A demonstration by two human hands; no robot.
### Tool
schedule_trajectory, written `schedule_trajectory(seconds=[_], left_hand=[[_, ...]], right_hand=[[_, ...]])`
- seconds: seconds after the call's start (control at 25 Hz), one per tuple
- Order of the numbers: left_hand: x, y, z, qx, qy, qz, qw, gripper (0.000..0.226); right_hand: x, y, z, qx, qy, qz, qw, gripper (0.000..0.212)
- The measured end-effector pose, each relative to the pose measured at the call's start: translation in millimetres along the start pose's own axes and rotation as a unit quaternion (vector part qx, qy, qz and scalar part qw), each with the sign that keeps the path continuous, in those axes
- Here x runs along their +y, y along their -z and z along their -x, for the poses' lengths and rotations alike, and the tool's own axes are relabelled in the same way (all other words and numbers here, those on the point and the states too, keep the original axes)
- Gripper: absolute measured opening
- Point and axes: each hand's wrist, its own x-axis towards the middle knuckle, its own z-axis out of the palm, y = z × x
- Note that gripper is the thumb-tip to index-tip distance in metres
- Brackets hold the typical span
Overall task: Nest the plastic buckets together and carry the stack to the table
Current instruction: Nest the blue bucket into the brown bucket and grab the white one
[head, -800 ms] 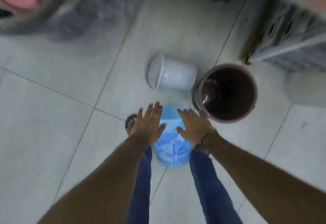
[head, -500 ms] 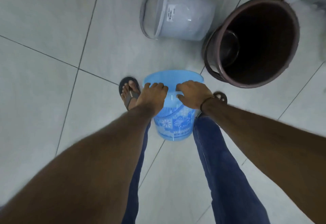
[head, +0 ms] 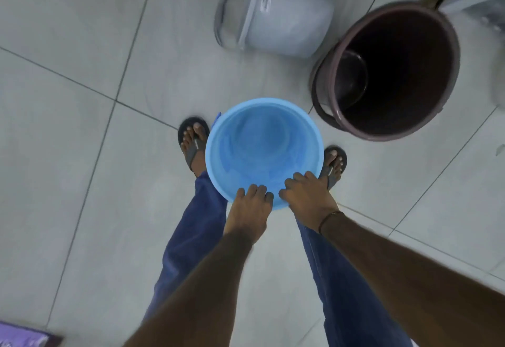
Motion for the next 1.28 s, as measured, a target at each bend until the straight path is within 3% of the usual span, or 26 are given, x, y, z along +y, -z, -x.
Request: schedule_trajectory(seconds=[0.2,0.36,0.48,0.56,0.68,0.76,0.84,0.92,1.0,1.08,1.2,1.28], left_hand=[[16,-9,5,0.014,0.036,0.016,0.999,0.023],[4,55,11,0.045,0.077,0.038,0.995,0.029],[-15,113,-13,0.121,0.131,0.091,0.980,0.029],[-37,150,-45,0.176,0.193,0.156,0.952,0.024],[-80,180,-119,0.221,0.294,0.324,0.872,0.037],[-115,174,-179,0.219,0.317,0.420,0.822,0.055],[-147,163,-227,0.217,0.293,0.467,0.806,0.060],[-167,148,-253,0.207,0.247,0.461,0.827,0.038],[-176,146,-252,0.216,0.209,0.401,0.865,0.020],[-177,161,-231,0.251,0.164,0.316,0.900,0.016],[-185,178,-198,0.307,0.114,0.213,0.920,0.014],[-190,177,-181,0.289,0.083,0.155,0.941,0.016]], right_hand=[[4,-8,15,0.004,0.008,-0.008,1.000,0.026],[31,62,39,0.005,-0.017,-0.005,1.000,0.036],[67,123,25,0.048,-0.048,0.023,0.997,0.041],[96,167,-7,0.105,-0.046,0.037,0.993,0.045],[135,219,-88,0.173,-0.049,0.055,0.982,0.055],[159,239,-157,0.173,-0.055,0.109,0.977,0.057],[177,248,-210,0.122,-0.046,0.210,0.969,0.052],[187,250,-241,0.051,-0.036,0.291,0.955,0.041],[193,255,-243,0.043,-0.012,0.297,0.954,0.028],[194,265,-230,0.083,0.011,0.270,0.959,0.020],[191,269,-202,0.167,0.045,0.220,0.960,0.017],[183,253,-192,0.204,0.055,0.176,0.961,0.014]])
